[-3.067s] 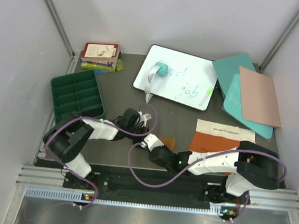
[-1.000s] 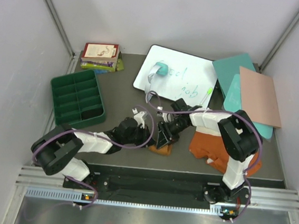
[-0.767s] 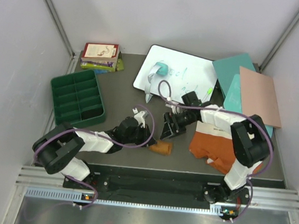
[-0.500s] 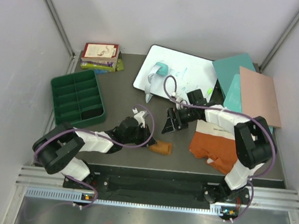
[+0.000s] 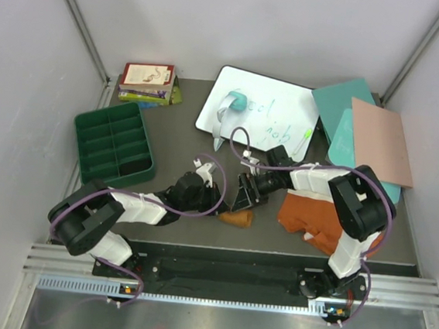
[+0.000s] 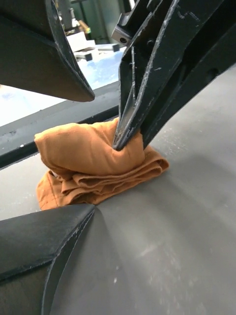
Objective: Roll the underwear
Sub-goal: Pick up the underwear from the center of the board, then place the underwear in the storage box.
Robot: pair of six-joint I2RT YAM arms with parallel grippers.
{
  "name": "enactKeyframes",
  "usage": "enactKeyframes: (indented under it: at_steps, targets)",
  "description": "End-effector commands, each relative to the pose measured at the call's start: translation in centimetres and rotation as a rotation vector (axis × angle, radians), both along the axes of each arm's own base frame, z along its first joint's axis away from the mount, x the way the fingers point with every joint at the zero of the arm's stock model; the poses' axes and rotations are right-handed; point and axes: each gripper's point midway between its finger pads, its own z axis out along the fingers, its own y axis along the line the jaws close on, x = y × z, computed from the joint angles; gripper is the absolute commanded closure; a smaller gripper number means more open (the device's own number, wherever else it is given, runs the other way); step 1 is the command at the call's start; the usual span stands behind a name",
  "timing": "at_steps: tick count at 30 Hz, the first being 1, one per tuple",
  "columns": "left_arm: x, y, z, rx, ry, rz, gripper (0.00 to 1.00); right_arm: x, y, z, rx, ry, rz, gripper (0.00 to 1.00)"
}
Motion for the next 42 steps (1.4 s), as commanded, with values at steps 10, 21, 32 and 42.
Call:
enactKeyframes:
  at_steps: [10,21,32,42]
  targets:
    - [0.4,2.7,-3.1,0.186,0.040,0.080,0.73,-1.7,0.8,-1.3,-0.012,0.039,0.036,0.86]
    - [6.8,6.2,13.6,0.059,-0.294,0.288,0.24,3.2,2.0,6.9,0.092,-0.017,-0.257,1.00]
    - [4.9,6.4,20.5,-0.222,-0.343,0.292,0.26,6.2,3.2,19.9,0.444,-0.157,-0.525,1.00]
    - [3.8,4.7,22.2,-0.368,-0.335,0.215,0.26,5.6,3.5,20.6,0.493,-0.125,-0.540,1.00]
